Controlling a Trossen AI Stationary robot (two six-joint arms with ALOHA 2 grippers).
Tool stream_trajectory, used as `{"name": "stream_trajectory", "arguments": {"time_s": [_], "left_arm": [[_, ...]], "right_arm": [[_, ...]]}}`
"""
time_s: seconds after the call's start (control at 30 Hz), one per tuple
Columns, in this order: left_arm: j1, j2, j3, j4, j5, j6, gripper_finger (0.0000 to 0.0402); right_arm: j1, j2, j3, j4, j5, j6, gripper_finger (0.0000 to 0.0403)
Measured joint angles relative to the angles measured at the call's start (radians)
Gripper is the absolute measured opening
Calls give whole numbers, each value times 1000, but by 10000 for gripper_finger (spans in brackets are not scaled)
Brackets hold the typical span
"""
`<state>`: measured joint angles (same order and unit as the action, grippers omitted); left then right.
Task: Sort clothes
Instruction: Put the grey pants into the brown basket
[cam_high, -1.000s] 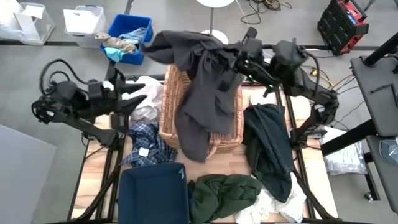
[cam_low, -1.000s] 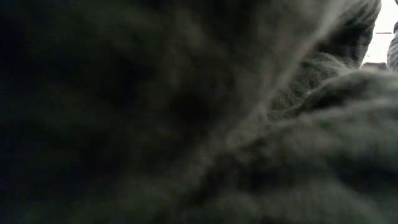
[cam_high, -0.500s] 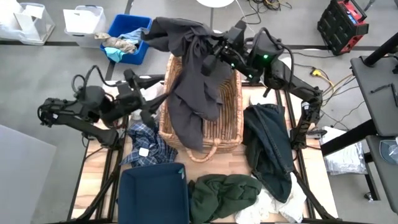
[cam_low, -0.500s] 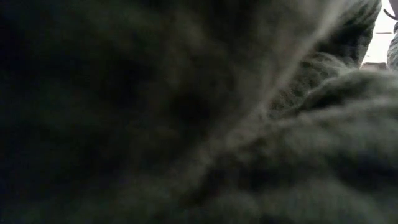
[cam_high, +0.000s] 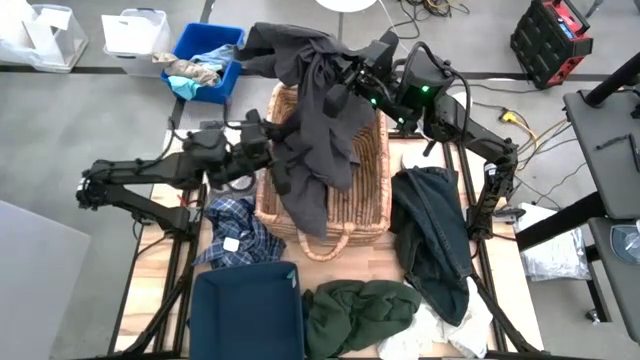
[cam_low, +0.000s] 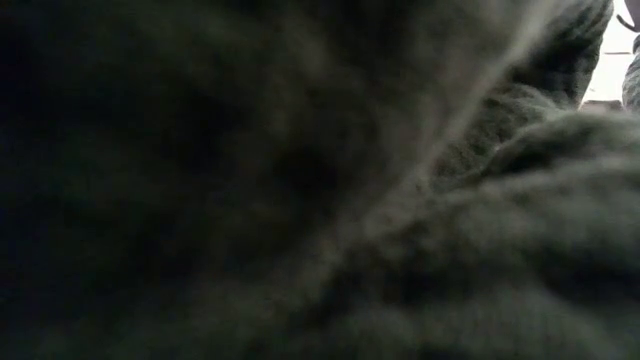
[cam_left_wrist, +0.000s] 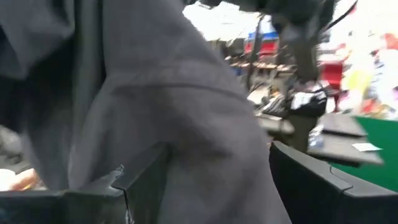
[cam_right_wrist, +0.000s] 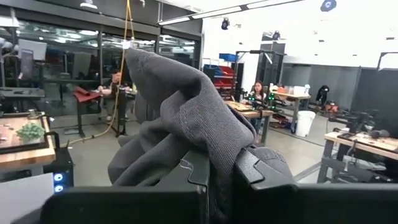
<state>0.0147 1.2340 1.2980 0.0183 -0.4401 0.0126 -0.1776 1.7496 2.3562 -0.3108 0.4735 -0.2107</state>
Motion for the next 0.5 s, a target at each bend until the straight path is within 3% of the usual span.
{"name": "stream_trajectory", "arguments": {"time_s": [0.3, 0.4, 0.5], "left_arm": [[47, 52, 0, 43, -48, -34, 244], [56, 64, 0, 49, -48, -51, 205], [58, 69, 0, 50, -48, -51, 128]], "right_arm": [[0, -1, 0, -24, 2, -7, 12], [0, -1, 0, -32, 2, -7, 12], [0, -1, 0, -44, 13, -8, 12]]}}
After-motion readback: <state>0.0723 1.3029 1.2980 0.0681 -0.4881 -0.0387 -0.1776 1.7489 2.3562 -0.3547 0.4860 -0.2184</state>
